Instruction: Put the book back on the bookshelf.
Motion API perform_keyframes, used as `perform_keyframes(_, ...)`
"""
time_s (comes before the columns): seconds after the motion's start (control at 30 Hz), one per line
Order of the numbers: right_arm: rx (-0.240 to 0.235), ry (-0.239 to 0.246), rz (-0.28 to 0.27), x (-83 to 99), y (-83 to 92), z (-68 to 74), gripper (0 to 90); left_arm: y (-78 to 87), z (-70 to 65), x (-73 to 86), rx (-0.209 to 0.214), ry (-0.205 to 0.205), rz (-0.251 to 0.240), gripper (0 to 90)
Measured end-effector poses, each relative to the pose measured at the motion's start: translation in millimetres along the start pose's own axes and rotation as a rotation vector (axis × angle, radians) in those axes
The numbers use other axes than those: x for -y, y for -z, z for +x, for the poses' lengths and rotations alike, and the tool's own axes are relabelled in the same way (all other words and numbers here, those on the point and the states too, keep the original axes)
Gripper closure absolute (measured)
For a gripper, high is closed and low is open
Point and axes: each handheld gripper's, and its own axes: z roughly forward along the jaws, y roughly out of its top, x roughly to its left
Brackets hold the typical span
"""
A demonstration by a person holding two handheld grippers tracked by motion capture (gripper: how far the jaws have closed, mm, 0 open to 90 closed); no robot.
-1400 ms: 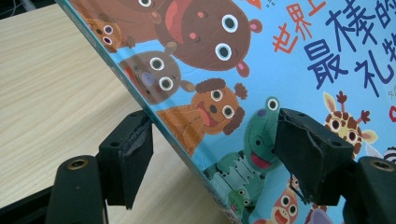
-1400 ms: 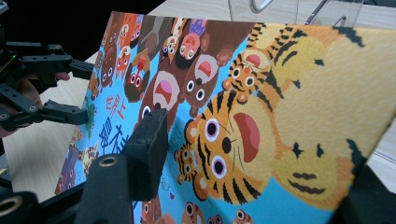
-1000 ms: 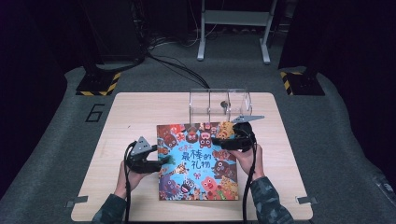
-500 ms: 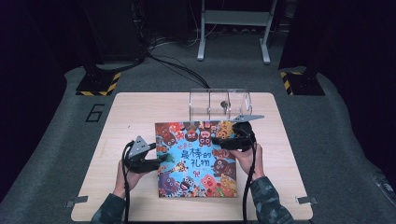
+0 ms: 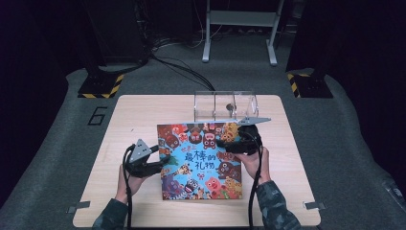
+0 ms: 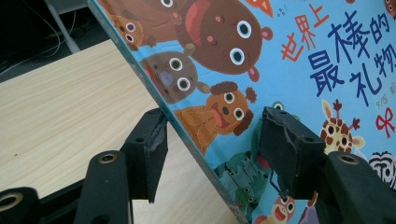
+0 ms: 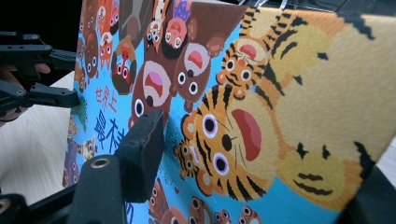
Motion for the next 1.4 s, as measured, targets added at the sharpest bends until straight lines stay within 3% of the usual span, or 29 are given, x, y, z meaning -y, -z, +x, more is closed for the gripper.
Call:
perform_keyframes(0.23, 0.01, 0.006, -0.004, -1.8, 1.1, 2.4, 36.5, 3.3, 0.8, -2.0, -0.023, 0.0, -0.037, 46.0)
perform_keyframes(0.5, 0.03, 0.046, -0.014, -6.6, 2.1, 7.7, 35.9, 6.6, 1.1, -3.5, -0.065, -0.005, -0.075, 48.3)
perform_keyframes(0.93, 0.044, 0.112, -0.04, -9.6, 3.2, 13.2, 35.4, 11.1, 6.0, -4.5, -0.062, 0.001, -0.085, 50.9)
perform_keyframes(1.0, 0.043, 0.11, -0.041, -10.0, 3.2, 13.6, 35.4, 12.8, 6.9, -4.6, -0.047, 0.006, -0.072, 51.5)
perform_keyframes(1.17, 0.037, 0.111, -0.039, -11.5, 1.1, 10.0, 35.2, 14.5, 6.2, -5.1, -0.052, -0.008, -0.087, 52.9)
perform_keyframes(1.4, 0.055, 0.104, -0.017, -15.2, -0.5, 10.2, 33.7, 15.1, 3.9, -4.1, -0.078, -0.02, -0.106, 52.9)
